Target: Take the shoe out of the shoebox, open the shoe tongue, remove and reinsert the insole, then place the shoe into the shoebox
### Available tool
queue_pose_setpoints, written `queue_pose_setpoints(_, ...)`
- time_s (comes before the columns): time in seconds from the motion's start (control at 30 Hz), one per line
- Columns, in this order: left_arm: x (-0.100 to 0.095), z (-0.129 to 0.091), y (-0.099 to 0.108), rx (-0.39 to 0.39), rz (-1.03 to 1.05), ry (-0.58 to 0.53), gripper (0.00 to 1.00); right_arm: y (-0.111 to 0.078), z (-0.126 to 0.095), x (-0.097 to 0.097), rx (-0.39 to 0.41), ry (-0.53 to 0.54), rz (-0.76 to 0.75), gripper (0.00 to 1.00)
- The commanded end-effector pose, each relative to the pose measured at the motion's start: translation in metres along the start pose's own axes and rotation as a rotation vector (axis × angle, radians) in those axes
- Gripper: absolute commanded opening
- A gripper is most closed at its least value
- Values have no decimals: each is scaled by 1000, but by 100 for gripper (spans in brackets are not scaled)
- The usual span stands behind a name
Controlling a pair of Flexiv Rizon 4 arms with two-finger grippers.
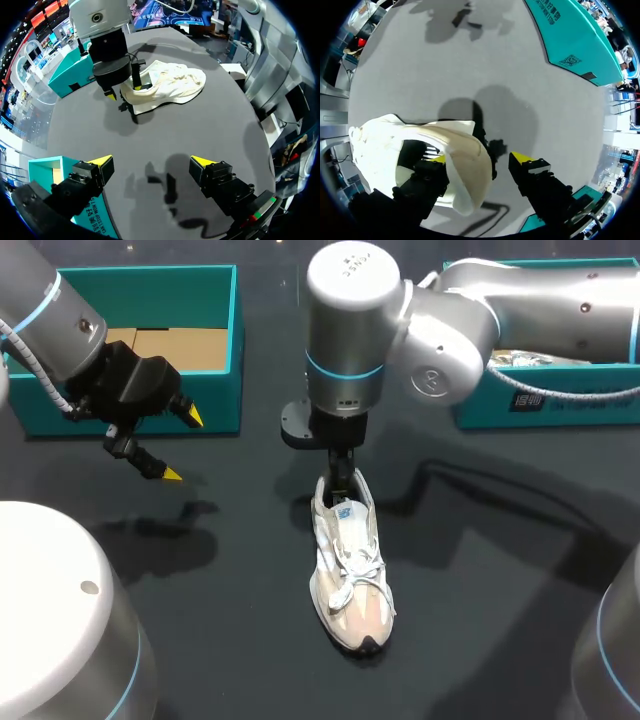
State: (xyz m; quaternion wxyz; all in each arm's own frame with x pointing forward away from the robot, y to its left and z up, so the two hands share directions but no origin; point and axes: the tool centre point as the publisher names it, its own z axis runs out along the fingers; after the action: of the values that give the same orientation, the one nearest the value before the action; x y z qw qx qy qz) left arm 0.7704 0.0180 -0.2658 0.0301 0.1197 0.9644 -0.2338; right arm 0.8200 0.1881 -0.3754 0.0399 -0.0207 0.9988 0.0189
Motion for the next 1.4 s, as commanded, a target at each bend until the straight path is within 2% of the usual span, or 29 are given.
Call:
queue_pose_setpoints(0.03,1,0,0,-3,0,-2,100,1,7,-2,-4,9,2,66)
queue_pose_setpoints(0.2,1,0,0,-3,0,-2,100,0,10,-1,-6,17,7,63)
queue_pose_setpoints(0.33,1,0,0,-3,0,-2,100,-3,9,-3,-9,19,11,45)
queue_pose_setpoints(0.4,1,0,0,-3,0,-2,100,-5,8,-4,-10,20,13,32)
queue_pose_setpoints(0.47,1,0,0,-3,0,-2,100,-6,8,-4,-11,21,14,5)
queue_pose_setpoints(0.5,1,0,0,-3,0,-2,100,-6,7,-5,-11,21,15,0)
queue_pose_setpoints(0.9,1,0,0,-3,0,-2,100,-10,-3,0,0,0,31,0)
queue_pose_setpoints(1.4,1,0,0,-3,0,-2,100,-32,-78,-15,31,-71,73,0)
